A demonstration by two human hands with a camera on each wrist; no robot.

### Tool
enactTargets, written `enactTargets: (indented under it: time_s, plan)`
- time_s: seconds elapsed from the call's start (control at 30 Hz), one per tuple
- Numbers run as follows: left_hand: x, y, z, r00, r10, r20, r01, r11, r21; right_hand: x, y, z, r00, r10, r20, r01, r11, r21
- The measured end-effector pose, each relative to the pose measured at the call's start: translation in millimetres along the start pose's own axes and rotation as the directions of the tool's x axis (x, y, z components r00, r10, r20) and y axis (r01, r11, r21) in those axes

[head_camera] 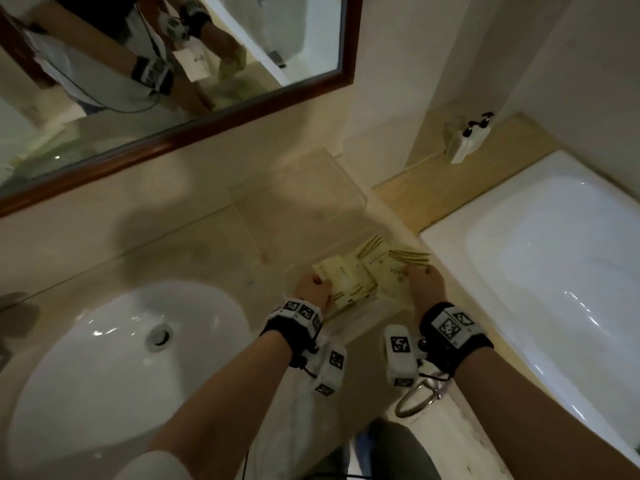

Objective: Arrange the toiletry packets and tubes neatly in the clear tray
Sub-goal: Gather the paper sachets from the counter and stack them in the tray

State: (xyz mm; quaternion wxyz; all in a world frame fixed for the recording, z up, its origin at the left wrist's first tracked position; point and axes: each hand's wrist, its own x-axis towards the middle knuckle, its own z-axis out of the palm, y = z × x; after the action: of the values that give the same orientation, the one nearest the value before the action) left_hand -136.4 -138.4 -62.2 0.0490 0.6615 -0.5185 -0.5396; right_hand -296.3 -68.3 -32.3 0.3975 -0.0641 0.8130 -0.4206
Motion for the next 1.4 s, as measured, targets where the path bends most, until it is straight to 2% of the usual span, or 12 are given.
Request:
enactTargets:
  time_s: [0.13, 0.3, 0.4, 0.5, 0.57, 0.67, 0.77, 0.9, 0.97, 1.07, 1.17, 1.4]
  plan:
    - [9, 14, 5, 0.998, 0.029, 0.058, -0.037, 0.99, 0.139, 15, -17, 0, 0.999, -0.011, 0.05, 0.011, 1.0, -0.006]
    - [8, 15, 8, 0.997, -0.06, 0.049, 0.06, 0.998, 0.0, 23, -31, 22, 0.976, -0.077, 0.204, 0.094, 0.993, -0.071]
    - [5, 14, -2, 0.992, -0.128, 0.007, 0.126, 0.97, -0.208, 17, -34, 41, 0.915, -0.12, 0.385, 0.179, 0.976, -0.121]
    - [2, 4, -18, 0.97, -0.219, -0.108, 0.162, 0.907, -0.389, 8, -25, 67, 0.846, -0.034, 0.532, 0.22, 0.931, -0.29]
    - [-7, -5, -27, 0.952, -0.241, -0.188, 0.147, 0.9, -0.411, -2, -16, 82, 0.804, 0.016, 0.594, 0.264, 0.887, -0.38]
    - [-23, -18, -33, 0.934, -0.157, -0.322, 0.105, 0.979, -0.173, -11, -2, 91, 0.811, -0.037, 0.583, 0.319, 0.865, -0.388]
    - [-33, -21, -25, 0.936, -0.056, -0.348, 0.079, 0.996, 0.052, -5, 2, 84, 0.808, -0.204, 0.552, 0.473, 0.783, -0.403]
    - [-28, -15, 2, 0.949, 0.136, -0.283, -0.023, 0.929, 0.368, 12, 5, 65, 0.745, -0.342, 0.573, 0.645, 0.589, -0.487]
    - [-22, -13, 18, 0.956, 0.16, -0.247, -0.029, 0.886, 0.462, 18, 6, 59, 0.719, -0.341, 0.605, 0.683, 0.507, -0.526]
    - [-16, -6, 30, 0.952, 0.139, -0.274, 0.013, 0.873, 0.488, 21, 7, 57, 0.739, -0.297, 0.605, 0.667, 0.453, -0.592]
    - [-13, 3, 37, 0.952, 0.193, -0.238, -0.045, 0.856, 0.515, 23, 6, 57, 0.785, -0.233, 0.574, 0.604, 0.498, -0.622]
    - [-8, 10, 38, 0.972, 0.15, -0.178, -0.065, 0.909, 0.411, 24, 0, 58, 0.764, -0.2, 0.613, 0.613, 0.521, -0.594]
